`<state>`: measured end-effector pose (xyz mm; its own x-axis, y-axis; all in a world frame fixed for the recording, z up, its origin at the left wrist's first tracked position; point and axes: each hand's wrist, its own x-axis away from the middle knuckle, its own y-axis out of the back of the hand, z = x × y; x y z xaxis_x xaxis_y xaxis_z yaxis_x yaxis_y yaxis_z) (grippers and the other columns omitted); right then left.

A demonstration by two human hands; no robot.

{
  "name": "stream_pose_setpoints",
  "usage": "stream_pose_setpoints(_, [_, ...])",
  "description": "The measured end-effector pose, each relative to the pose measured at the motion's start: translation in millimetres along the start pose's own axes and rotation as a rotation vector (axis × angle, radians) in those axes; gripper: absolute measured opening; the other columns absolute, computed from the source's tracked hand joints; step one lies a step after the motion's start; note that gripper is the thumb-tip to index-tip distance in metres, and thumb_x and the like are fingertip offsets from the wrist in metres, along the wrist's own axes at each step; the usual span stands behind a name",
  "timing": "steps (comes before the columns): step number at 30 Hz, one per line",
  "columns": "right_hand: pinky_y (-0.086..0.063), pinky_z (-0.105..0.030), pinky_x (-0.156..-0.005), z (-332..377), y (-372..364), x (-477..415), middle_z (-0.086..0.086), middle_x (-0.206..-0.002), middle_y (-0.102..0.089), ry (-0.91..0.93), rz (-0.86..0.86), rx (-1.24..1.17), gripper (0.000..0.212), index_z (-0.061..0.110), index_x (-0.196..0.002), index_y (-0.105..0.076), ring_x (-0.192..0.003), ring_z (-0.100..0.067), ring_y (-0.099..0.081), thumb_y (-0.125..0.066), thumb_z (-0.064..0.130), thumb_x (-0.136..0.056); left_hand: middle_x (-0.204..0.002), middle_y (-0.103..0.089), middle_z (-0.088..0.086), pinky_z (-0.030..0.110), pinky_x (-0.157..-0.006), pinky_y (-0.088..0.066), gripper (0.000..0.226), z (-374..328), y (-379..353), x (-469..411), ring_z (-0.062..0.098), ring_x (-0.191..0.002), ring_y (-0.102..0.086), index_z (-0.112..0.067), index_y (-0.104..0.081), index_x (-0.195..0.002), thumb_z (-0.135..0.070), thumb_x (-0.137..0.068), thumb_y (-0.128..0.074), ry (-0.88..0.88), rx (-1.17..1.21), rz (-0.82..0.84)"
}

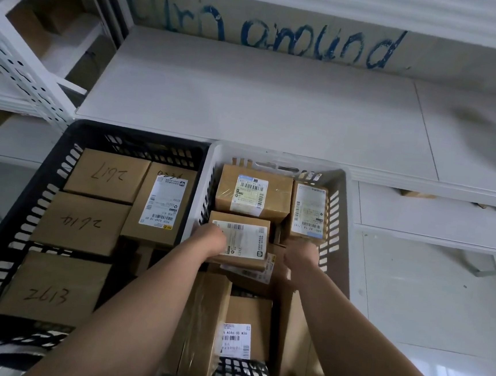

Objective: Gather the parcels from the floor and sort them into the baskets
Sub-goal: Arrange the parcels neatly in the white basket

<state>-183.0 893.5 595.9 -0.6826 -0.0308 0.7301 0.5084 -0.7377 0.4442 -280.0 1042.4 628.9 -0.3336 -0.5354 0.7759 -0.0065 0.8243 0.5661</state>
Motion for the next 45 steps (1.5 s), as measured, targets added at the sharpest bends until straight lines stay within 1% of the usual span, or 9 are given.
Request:
stream_pose_setpoints(6, [-0.041,-0.021,-0.052,13.3,16.5,-13.5,-0.005,-0.079,-0.052,0.058,-0.006,-0.033,0.018,0.006,-0.099,-0.059,-0.062,-0.011,-0.047,-0.044,-0.001,-0.095,-0.081,-0.053,0.004,0.026,-0.066,-0.048,0.021,-11.0,1.9,2.6,0.018,-0.077,-0.060,-0.007,-0.052,-0.095,-0.015,-0.102,-0.034,-0.083,-0.003,-0.016])
stream_pose_setpoints(10, [-0.047,-0.012,-0.062,18.9,26.5,-17.3,-0.013,-0.113,-0.061,0.061,0.092,0.029,0.033,-0.004,-0.128,-0.055,-0.077,-0.005,-0.054,-0.047,0.003,-0.097,-0.076,-0.051,0.003,0.021,-0.052,-0.039,0.026,-10.4,-1.0,-0.9,0.012,-0.062,-0.051,-0.008,-0.050,-0.083,-0.016,-0.102,-0.034,-0.075,-0.024,-0.035])
stream_pose_setpoints(12, [-0.048,-0.019,-0.084,17.7,33.4,-8.2,-0.012,-0.127,-0.058,0.211,0.091,0.496,0.031,0.000,-0.128,-0.054,-0.106,-0.014,-0.059,-0.048,0.007,-0.098,-0.075,-0.049,0.003,0.021,-0.052,-0.038,0.028,-11.2,-2.1,1.3,0.012,-0.061,-0.050,-0.010,-0.047,-0.078,-0.016,-0.102,-0.035,-0.065,-0.004,-0.046])
stream_pose_setpoints(15, [-0.049,-0.022,-0.072,23.1,38.0,-1.2,-0.018,-0.129,-0.058,0.078,0.107,0.287,0.032,-0.002,-0.128,-0.053,-0.087,-0.010,-0.060,-0.048,0.010,-0.098,-0.075,-0.041,0.003,0.025,-0.059,-0.041,0.027,-12.6,-3.1,7.5,0.014,-0.065,-0.049,-0.009,-0.044,-0.076,-0.014,-0.101,-0.035,-0.077,-0.015,-0.086])
stream_pose_setpoints(19, [-0.051,-0.026,-0.088,17.0,37.8,22.6,-0.009,-0.122,-0.063,0.274,0.209,0.561,0.028,0.004,-0.123,-0.058,-0.106,-0.018,-0.062,-0.049,0.010,-0.097,-0.094,-0.061,0.008,0.033,-0.074,-0.051,0.024,-11.9,0.6,22.3,0.022,-0.086,-0.062,-0.005,-0.057,-0.110,-0.020,-0.099,-0.041,-0.141,-0.007,-0.067])
stream_pose_setpoints(24, [-0.041,-0.018,-0.051,-7.7,23.2,48.7,0.000,-0.076,-0.059,0.225,0.301,0.309,0.035,-0.001,-0.114,-0.064,-0.058,-0.007,-0.048,-0.057,0.022,-0.089,-0.104,-0.066,0.009,0.031,-0.071,-0.051,0.022,4.3,11.6,43.0,0.023,-0.090,-0.064,-0.006,-0.061,-0.107,-0.020,-0.097,-0.047,-0.217,0.011,-0.060])
stream_pose_setpoints(31, [-0.039,-0.021,-0.060,-27.6,2.7,100.7,-0.001,-0.082,-0.061,0.244,0.399,0.220,0.036,-0.002,-0.122,-0.061,-0.063,-0.006,-0.046,-0.056,0.014,-0.090,-0.095,-0.064,0.010,0.025,-0.053,-0.039,0.016,46.9,24.6,65.0,0.018,-0.075,-0.057,-0.006,-0.062,-0.094,-0.019,-0.093,-0.053,-0.223,-0.084,-0.119])
stream_pose_setpoints(35, [-0.044,-0.018,-0.064,-39.0,-12.7,133.3,-0.010,-0.124,-0.060,0.196,0.472,0.116,0.030,0.012,-0.125,-0.059,-0.084,-0.009,-0.053,-0.050,0.008,-0.096,-0.110,-0.060,0.015,0.027,-0.059,-0.049,0.027,75.8,20.6,75.4,0.023,-0.084,-0.058,-0.003,-0.055,-0.117,-0.018,-0.095,-0.049,-0.150,-0.050,-0.088])
stream_pose_setpoints(45, [-0.056,-0.044,-0.075,-55.6,-27.6,158.8,-0.006,-0.111,-0.059,0.107,0.387,-0.215,0.047,0.026,-0.134,-0.047,-0.097,-0.027,-0.060,-0.065,0.029,-0.091,-0.098,-0.069,0.004,0.021,-0.061,-0.045,0.034,99.9,14.2,93.4,0.015,-0.079,-0.057,-0.014,-0.072,-0.110,-0.011,-0.097,-0.040,-0.320,0.248,0.073])
